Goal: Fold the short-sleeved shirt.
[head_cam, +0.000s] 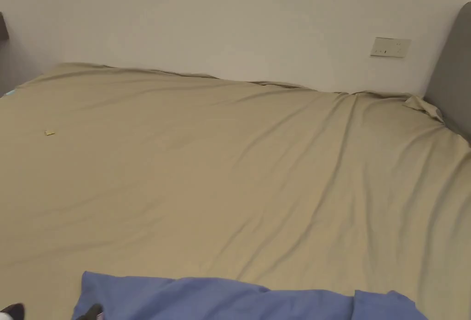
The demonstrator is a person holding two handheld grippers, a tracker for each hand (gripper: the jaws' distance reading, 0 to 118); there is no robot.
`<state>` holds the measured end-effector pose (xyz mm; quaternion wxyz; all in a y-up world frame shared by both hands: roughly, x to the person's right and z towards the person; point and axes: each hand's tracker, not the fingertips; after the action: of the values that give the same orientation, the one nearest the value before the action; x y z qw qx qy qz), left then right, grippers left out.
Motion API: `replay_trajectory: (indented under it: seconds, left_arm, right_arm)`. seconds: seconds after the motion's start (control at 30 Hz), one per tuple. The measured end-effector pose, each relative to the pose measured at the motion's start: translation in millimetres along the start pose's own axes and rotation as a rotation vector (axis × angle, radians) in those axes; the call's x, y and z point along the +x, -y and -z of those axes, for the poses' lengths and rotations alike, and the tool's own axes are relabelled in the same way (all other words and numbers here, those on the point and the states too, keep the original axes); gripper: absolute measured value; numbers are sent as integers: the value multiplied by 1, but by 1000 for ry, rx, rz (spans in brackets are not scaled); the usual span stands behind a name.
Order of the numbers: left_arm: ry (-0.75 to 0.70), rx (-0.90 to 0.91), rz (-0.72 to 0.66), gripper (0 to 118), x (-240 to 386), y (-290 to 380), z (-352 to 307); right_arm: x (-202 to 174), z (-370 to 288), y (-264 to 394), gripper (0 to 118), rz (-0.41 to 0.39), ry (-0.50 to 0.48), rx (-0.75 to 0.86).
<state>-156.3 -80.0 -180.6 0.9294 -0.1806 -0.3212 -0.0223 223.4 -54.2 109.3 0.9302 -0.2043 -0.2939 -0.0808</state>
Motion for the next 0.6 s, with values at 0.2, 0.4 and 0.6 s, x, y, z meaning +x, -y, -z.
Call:
replay_trajectory:
  seconds: [0.2, 0.4, 0.6]
  left_arm:
    - [-23, -75, -60, 0, 16, 19, 21]
    - [-99, -186, -368, 105, -48, 38, 49]
    - [25, -319, -797, 118, -86, 83, 78]
  right_arm:
    - [-31, 16, 4, 2, -32, -74, -66]
    - [-28, 8, -1, 2, -41, -53, -42]
    - [-21, 3, -6, 2, -32, -53, -64]
